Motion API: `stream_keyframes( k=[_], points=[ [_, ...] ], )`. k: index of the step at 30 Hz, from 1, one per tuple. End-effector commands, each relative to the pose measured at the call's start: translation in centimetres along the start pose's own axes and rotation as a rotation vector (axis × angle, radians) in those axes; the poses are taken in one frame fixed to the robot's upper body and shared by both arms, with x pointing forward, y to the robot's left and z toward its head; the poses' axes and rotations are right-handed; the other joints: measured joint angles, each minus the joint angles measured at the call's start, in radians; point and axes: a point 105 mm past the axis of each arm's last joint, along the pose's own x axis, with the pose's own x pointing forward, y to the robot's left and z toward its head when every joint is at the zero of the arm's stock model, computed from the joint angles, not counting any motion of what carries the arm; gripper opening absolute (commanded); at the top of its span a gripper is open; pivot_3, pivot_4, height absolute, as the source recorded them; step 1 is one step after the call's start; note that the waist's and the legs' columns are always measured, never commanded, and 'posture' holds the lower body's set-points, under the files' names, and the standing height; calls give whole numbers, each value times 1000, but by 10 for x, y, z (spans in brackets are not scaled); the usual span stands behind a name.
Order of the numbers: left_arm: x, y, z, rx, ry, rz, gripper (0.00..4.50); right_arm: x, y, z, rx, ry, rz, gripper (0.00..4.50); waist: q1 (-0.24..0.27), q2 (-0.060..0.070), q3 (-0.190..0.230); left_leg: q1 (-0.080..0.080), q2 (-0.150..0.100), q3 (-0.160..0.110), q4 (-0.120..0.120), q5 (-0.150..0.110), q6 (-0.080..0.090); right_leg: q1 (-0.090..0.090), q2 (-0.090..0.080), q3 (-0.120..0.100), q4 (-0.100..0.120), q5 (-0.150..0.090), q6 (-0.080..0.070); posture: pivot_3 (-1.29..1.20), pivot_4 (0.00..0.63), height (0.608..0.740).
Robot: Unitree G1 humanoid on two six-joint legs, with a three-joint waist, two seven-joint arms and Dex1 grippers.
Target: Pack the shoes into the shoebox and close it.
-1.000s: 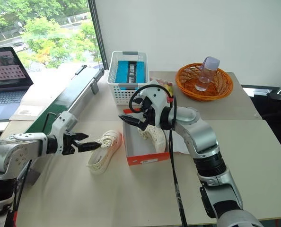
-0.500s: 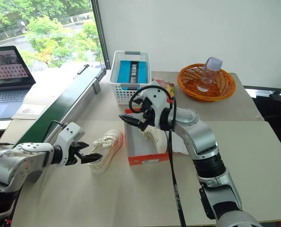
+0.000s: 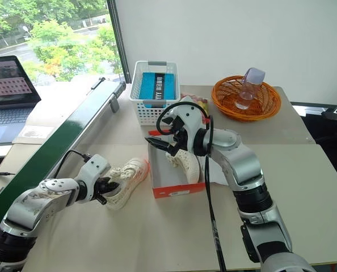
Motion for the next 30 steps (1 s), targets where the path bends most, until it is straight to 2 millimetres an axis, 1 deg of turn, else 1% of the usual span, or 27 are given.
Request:
stream_keyframes(
  k=[1,4,5,6,8,10,12,14,16,18,20,23,25,27,30],
  points=[
    [-5,23,31,15,-139,131,81,-7,-1,20,-34,-60,-2,4500,3,0,0,0,0,0,0,0,0,0,0,0,0,0,0,0,150,740],
    [-14,53,55,9,-242,297,81,-9,-2,21,-18,-65,-6,4500,6,0,0,0,0,0,0,0,0,0,0,0,0,0,0,0,150,740],
    [-24,71,67,5,-295,394,81,-11,-5,22,-11,-65,-18,4500,6,0,0,0,0,0,0,0,0,0,0,0,0,0,0,0,150,740],
    [-31,83,75,1,-330,458,81,-12,-8,22,-7,-65,-26,4500,6,0,0,0,0,0,0,0,0,0,0,0,0,0,0,0,150,740],
    [-45,101,88,-5,-393,564,81,-15,-13,24,11,-71,-44,4500,4,0,0,0,0,-1,0,0,0,0,0,0,0,0,0,0,150,740],
    [-55,109,101,-17,-456,617,81,-17,-17,27,33,-81,-61,4500,1,0,0,-1,-1,0,0,0,0,0,0,0,0,0,1,0,150,740],
    [-60,107,114,-33,-522,624,81,-19,-21,29,74,-98,-77,4500,2,0,0,-1,-1,0,0,0,0,1,0,0,0,1,1,0,150,740],
    [-59,97,128,-51,-589,577,81,-22,-25,34,153,-138,-94,4500,2,0,0,-1,-1,0,0,0,0,1,0,0,0,1,1,0,150,740],
    [-59,82,144,-79,-666,508,81,-25,-29,41,244,-189,-106,4500,5,0,0,-1,-1,0,0,0,0,1,0,0,0,1,2,0,150,740],
    [-59,69,158,-86,-725,464,81,-29,-36,50,376,-277,-127,4500,8,0,0,-1,-1,-1,0,0,0,2,0,0,0,1,2,0,150,740],
    [-55,61,164,-84,-739,430,81,-33,-48,54,550,-358,-156,4500,7,0,0,-1,-1,-1,1,0,0,2,0,0,0,2,2,0,150,740],
    [-47,53,169,-92,-745,396,81,-40,-65,52,728,-425,-198,4500,4,0,0,0,-1,-1,1,0,0,3,0,0,1,2,2,0,150,740],
    [-46,48,177,-105,-768,375,81,-43,-72,47,813,-440,-221,4500,2,0,0,0,-1,-1,1,0,0,3,1,0,0,2,2,0,150,740],
    [-44,40,185,-120,-791,335,81,-46,-75,47,883,-477,-220,4500,2,0,0,0,-1,-1,1,0,1,3,1,0,0,2,2,0,150,740],
    [-40,25,194,-144,-810,266,81,-50,-76,48,932,-513,-220,4500,1,0,0,-1,-2,-1,1,0,1,3,1,0,0,2,3,0,150,740]
  ],
)
